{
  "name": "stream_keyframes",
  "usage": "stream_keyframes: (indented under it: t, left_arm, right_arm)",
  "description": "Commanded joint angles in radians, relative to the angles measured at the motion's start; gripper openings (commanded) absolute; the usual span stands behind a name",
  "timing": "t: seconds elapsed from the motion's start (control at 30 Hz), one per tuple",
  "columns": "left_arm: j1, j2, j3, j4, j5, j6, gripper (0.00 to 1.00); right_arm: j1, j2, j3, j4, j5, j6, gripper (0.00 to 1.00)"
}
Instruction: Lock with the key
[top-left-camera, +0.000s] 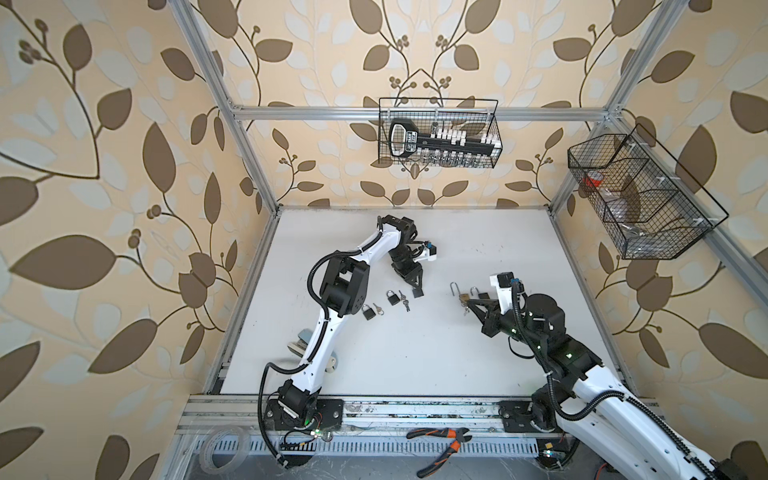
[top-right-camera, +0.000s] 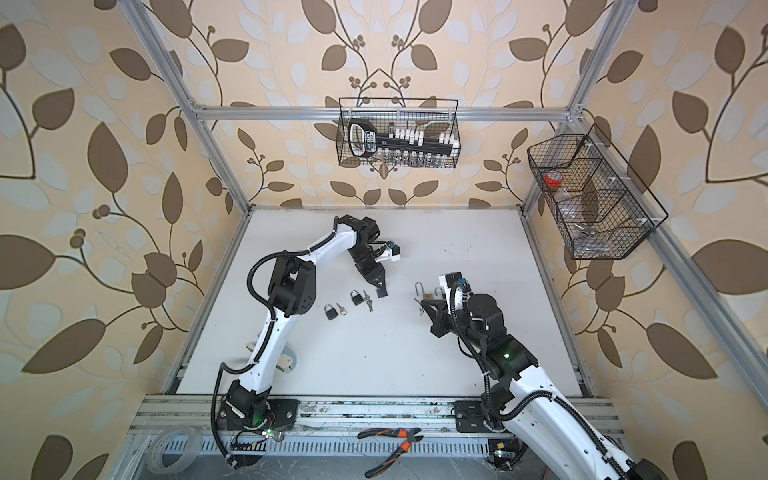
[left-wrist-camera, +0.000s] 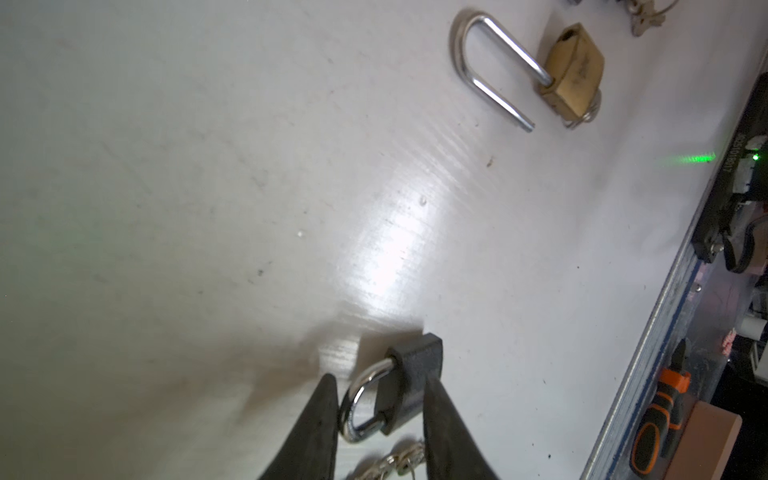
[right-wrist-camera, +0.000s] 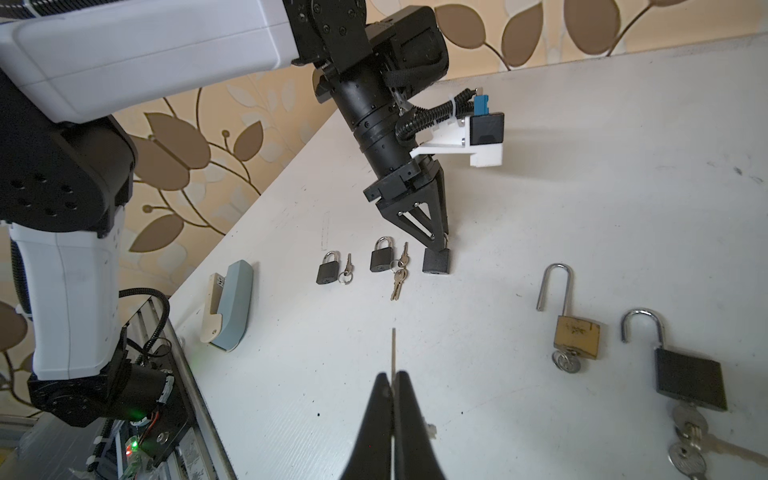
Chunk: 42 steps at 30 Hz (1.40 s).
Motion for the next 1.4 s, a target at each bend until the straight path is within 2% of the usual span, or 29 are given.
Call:
stream_keyframes:
  t: [0.0, 0.17, 0.3, 0.4, 0.5, 0.63, 0.7, 0.77, 0.83, 0.97, 1.13, 1.37]
  left_arm:
    - [0.01, -0.024, 0.037, 0.012, -0.014, -0.024, 0.39]
    - [0.01, -0.109, 0.023, 0.062, 0.002, -0.067, 0.45]
    - [0.01, -0.27, -0.062, 0.172, 0.006, -0.142, 0.47]
    - [0.01, -0.433, -0.203, 0.312, 0.019, -0.241, 0.51]
    - [0.01, -0.581, -0.358, 0.441, 0.139, -0.362, 0.56]
    - [0.009, -0.756, -0.598, 0.66, 0.174, -0.527, 0.63]
    - [0.009, -0.872, -0.762, 0.814, 0.134, -0.632, 0.67]
    - [0.01, -1.003, -0.94, 0.944, 0.059, -0.735, 0.91]
    - [0.009, -1.089, -1.028, 0.933, 0.002, -0.764, 0.99]
    - [0.009, -1.198, -1.143, 0.9, -0.038, -0.815, 0.99]
    - [0.01, -1.35, -1.273, 0.849, -0.215, -0.862, 0.99]
    - [0.01, -1.484, -1.351, 0.821, -0.357, -0.917, 0.99]
  right_arm:
    - [-0.002, -0.019, 0.002, -0.015, 0.033, -0.009, 0.0]
    - [0.0, 0.003, -0.012, 0.022, 0.114, 0.029, 0.0]
    - [0.002, 0.083, -0.012, 0.099, 0.125, 0.067, 0.0]
    - [0.033, 0.159, -0.01, 0.162, 0.148, 0.076, 0.0]
    - [0.08, 0.247, -0.004, 0.221, 0.183, 0.095, 0.0]
    - [0.142, 0.352, -0.007, 0.32, 0.23, 0.125, 0.0]
    - [0.157, 0.399, -0.003, 0.355, 0.24, 0.134, 0.0]
    - [0.169, 0.445, 0.0, 0.389, 0.249, 0.146, 0.0]
    - [0.174, 0.592, 0.016, 0.506, 0.268, 0.177, 0.0]
    - [0.177, 0.735, 0.057, 0.569, 0.26, 0.193, 0.0]
    - [0.175, 0.884, 0.106, 0.628, 0.281, 0.194, 0.0]
    - [0.174, 1.004, 0.172, 0.656, 0.311, 0.186, 0.0]
